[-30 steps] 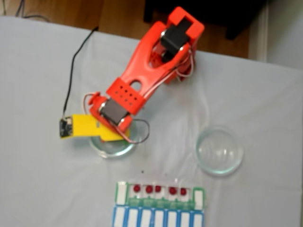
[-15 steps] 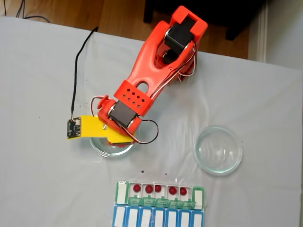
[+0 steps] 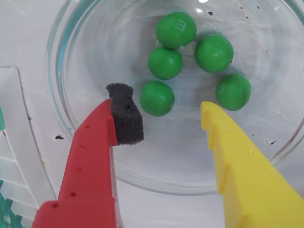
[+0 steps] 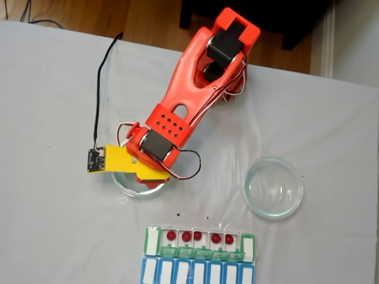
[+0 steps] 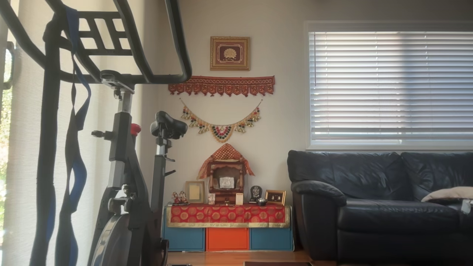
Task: Sort medicines into box.
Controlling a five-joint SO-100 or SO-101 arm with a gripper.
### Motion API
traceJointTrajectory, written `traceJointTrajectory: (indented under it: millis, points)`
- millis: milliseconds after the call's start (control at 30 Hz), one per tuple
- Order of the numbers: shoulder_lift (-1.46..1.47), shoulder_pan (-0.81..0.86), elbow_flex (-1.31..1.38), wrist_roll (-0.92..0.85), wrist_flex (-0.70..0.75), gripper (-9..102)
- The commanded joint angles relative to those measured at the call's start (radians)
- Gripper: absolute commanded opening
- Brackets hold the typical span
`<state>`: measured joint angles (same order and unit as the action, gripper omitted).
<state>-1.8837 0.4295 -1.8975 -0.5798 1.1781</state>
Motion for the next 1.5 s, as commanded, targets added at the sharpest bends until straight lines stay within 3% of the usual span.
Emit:
traceJointTrajectory:
  millis: [0, 1467]
  points:
    - [-0.069, -0.023, 0.0, 0.005, -0.018, 24]
    - [0.054, -0.067, -0.032, 0.06, -0.051, 28]
